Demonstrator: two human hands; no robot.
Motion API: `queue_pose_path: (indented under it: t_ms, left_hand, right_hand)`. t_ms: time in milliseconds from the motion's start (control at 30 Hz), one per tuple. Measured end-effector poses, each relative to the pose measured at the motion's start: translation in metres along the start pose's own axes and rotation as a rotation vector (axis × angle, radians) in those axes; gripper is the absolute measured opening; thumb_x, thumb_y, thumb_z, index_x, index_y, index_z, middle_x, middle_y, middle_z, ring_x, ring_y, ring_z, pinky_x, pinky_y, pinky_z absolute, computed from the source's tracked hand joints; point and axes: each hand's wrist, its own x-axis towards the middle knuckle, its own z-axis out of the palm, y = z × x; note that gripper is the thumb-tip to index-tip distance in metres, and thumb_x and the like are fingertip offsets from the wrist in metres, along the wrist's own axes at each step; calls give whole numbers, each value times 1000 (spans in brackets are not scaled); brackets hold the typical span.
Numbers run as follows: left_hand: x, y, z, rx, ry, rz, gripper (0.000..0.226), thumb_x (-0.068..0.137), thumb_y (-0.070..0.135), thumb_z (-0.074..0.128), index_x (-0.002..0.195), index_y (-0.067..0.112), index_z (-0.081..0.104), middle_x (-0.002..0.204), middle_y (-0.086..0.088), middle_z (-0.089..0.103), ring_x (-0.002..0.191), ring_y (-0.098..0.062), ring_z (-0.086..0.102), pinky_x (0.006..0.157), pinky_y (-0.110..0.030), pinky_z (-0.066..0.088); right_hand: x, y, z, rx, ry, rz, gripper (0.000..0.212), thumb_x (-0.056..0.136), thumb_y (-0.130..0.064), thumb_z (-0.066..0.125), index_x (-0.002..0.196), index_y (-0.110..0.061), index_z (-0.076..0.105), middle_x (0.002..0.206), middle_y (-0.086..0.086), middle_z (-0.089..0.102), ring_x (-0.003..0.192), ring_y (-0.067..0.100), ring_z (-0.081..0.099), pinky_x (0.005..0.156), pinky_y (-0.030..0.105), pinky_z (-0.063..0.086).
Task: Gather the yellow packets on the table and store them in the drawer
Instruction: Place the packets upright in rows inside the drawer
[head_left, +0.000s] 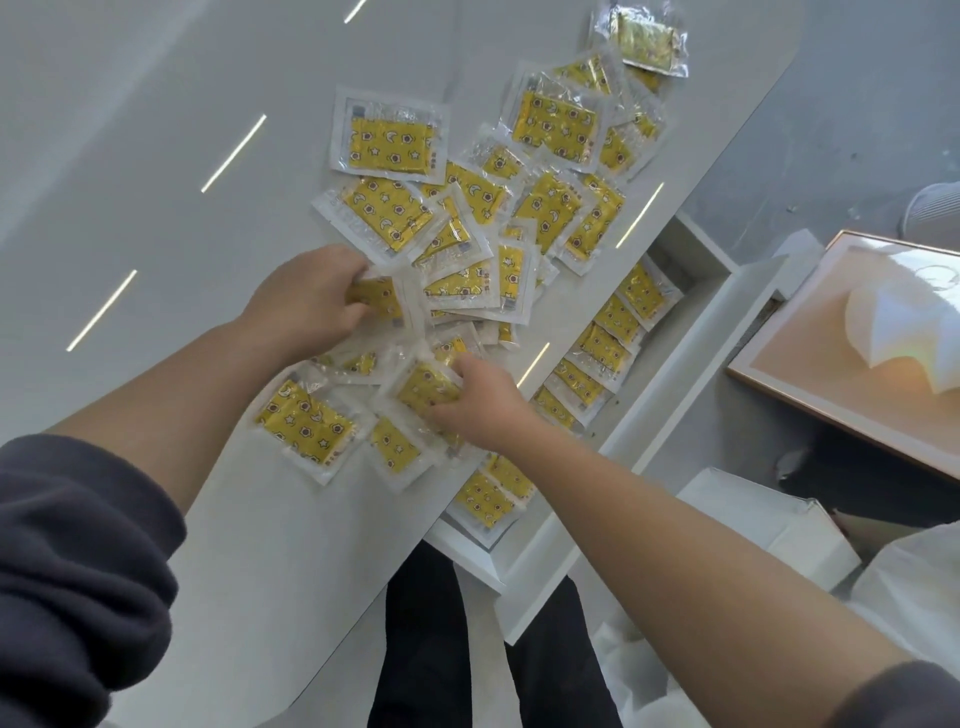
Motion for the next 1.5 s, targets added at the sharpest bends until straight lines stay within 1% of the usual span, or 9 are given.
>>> queue_pose_path:
  t_ms: [100, 267, 400, 600, 733, 967, 1267, 1400, 1500]
  left_hand:
    - [-8, 20, -11, -117, 51, -52, 30, 85, 20, 69, 70, 18, 43, 72, -3, 47, 66, -22, 45, 60, -36, 36]
    - [-21, 78, -7, -366, 128, -166, 31, 85, 27, 69, 72, 16, 44, 68, 0, 46, 60, -17, 41, 55, -32, 31]
    - [-26, 137, 19, -525, 220, -256, 28, 85, 27, 69, 78, 9, 48, 70, 1, 49, 62, -16, 43, 55, -31, 32]
    - [-13, 227, 89, -778, 171, -370, 22, 86, 29, 68, 93, 11, 57, 89, -3, 64, 79, -21, 60, 70, -39, 50]
    - [9, 267, 153, -930, 62, -457, 12, 87, 25, 68, 93, 20, 59, 89, 2, 67, 83, -15, 65, 66, -27, 52]
    - [89, 269, 258, -1372, 84, -830, 12, 88, 19, 68, 96, 26, 62, 97, 1, 72, 86, -16, 70, 80, -40, 57]
    - [147, 249, 306, -1699, 215, -1024, 18, 85, 17, 68, 101, 24, 64, 101, 0, 73, 90, -17, 70, 81, -40, 56]
    - [143, 240, 301, -1815, 234, -993, 41, 78, 19, 70, 118, 21, 59, 111, -4, 71, 99, -21, 69, 83, -42, 55]
    - [136, 231, 293, -1846, 197, -866, 51, 69, 22, 69, 118, 25, 56, 112, -1, 69, 100, -19, 68, 75, -37, 57]
  right_hand:
    - [-8, 18, -26, 61, -73, 61, 57, 83, -22, 74, 133, -14, 49, 125, 8, 57, 109, 25, 58, 92, 37, 51]
    - [-22, 62, -81, 157, -102, 104, 75, 86, -21, 72, 147, -9, 31, 144, 5, 44, 129, 23, 44, 105, 34, 39]
    - [-27, 106, -135, 254, -90, 131, 55, 82, -17, 75, 131, -13, 52, 125, 7, 63, 106, 22, 65, 93, 37, 53]
    - [-24, 166, -227, 255, 97, 223, 15, 88, -10, 67, 101, -17, 61, 89, -3, 67, 74, 9, 66, 56, 19, 53]
    - [10, 195, -268, 267, 318, 195, 15, 90, -7, 63, 99, -19, 62, 92, 1, 68, 78, 16, 67, 66, 29, 57]
    - [126, 221, -284, -165, 409, 14, 17, 86, -9, 55, 78, -25, 53, 73, -5, 57, 68, 18, 57, 51, 23, 39]
    - [175, 241, -288, -856, 416, -95, 28, 89, 8, 45, 111, -6, 55, 85, 10, 56, 72, 27, 52, 62, 34, 43]
    - [163, 236, -290, -553, 388, -128, 20, 95, -7, 48, 113, -12, 54, 91, 6, 60, 77, 24, 58, 64, 35, 51]
    - [161, 230, -296, -133, 209, 105, 21, 93, -17, 54, 110, -7, 58, 97, 11, 65, 85, 25, 65, 70, 34, 57]
